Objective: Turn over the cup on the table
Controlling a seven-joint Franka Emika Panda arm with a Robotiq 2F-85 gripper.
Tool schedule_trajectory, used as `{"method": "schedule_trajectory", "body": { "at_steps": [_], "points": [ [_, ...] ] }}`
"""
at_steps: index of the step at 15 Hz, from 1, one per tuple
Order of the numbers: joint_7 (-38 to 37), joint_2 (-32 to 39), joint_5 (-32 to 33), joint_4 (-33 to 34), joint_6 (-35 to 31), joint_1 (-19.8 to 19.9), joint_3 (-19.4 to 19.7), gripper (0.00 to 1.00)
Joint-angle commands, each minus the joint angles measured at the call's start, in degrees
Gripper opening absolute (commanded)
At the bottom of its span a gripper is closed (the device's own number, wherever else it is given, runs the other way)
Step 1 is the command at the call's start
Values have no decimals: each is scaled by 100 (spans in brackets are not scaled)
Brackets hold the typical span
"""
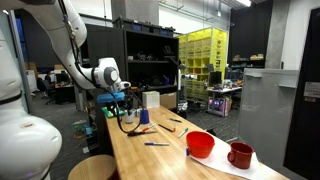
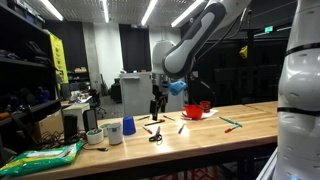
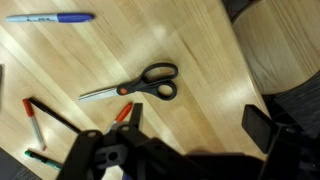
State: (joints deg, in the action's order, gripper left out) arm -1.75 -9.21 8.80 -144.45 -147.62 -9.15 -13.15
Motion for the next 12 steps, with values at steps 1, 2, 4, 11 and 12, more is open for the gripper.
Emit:
{"method": "schedule_trajectory", "body": {
  "at_steps": [1,2,4,11,12],
  "points": [
    [3,-3,2,5,14,-47,48,100],
    [3,-3,2,5,14,-47,48,100],
    [3,-3,2,5,14,-46,48,100],
    [-191,410,176,524,-60,-41,-45,100],
    [-271,600,291,790,-55,-27,-76,100]
  ]
}}
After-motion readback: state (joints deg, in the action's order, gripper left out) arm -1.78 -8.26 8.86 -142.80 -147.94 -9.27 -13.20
